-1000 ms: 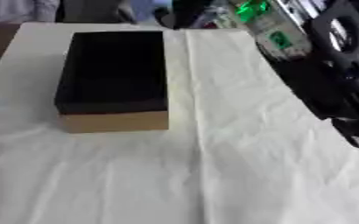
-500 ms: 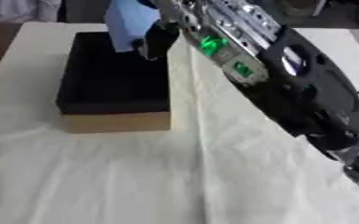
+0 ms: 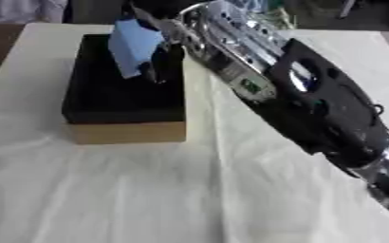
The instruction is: Pick up objects on the table and place them in the box.
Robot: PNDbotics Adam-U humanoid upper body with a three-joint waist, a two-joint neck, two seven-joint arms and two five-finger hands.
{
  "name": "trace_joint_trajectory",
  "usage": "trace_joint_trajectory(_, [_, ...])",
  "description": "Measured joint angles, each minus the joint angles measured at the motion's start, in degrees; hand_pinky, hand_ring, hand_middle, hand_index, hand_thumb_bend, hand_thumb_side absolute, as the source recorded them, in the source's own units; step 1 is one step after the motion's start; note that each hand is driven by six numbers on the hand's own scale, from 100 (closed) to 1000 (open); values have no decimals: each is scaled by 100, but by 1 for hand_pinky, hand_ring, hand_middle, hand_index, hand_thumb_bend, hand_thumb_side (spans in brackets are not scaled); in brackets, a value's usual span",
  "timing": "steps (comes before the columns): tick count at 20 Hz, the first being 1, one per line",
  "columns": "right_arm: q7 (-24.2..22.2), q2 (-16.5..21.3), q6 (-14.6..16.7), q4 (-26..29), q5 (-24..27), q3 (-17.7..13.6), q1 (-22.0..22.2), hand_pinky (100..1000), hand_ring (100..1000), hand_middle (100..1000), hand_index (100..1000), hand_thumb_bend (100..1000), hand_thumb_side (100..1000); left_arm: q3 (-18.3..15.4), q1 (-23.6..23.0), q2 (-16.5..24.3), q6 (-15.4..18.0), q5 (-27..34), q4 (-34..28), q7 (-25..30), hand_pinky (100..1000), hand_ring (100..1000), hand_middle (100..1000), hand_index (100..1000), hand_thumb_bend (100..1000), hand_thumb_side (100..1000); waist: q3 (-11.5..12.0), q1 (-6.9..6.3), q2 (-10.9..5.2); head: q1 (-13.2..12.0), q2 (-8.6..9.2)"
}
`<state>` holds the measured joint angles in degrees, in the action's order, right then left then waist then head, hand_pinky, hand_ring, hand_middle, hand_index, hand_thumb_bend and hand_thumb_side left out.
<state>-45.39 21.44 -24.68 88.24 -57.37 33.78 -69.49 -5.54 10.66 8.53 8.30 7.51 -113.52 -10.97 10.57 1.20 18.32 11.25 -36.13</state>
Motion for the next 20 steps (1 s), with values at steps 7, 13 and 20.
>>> trace_joint_trajectory(7, [-300, 0, 300, 14, -344, -11, 0, 925, 948, 916, 961, 506, 217, 0, 0, -2, -20, 0, 0, 20, 1000, 601, 692, 865, 100, 658, 0, 0, 1, 0, 1])
trace_joint_trajectory(13, [-403, -3, 403, -63, -685, -28, 0, 932, 952, 912, 978, 541, 222, 0, 1, -5, -31, 0, 0, 30, 1000, 602, 692, 866, 100, 658, -1, 0, 5, 2, 2])
trace_joint_trajectory(20, [-400, -48, 400, -7, -829, -218, 31, 929, 942, 898, 958, 402, 186, 0, 2, -46, -34, 0, 0, 32, 1000, 601, 692, 865, 100, 659, -12, -2, 5, 6, 4])
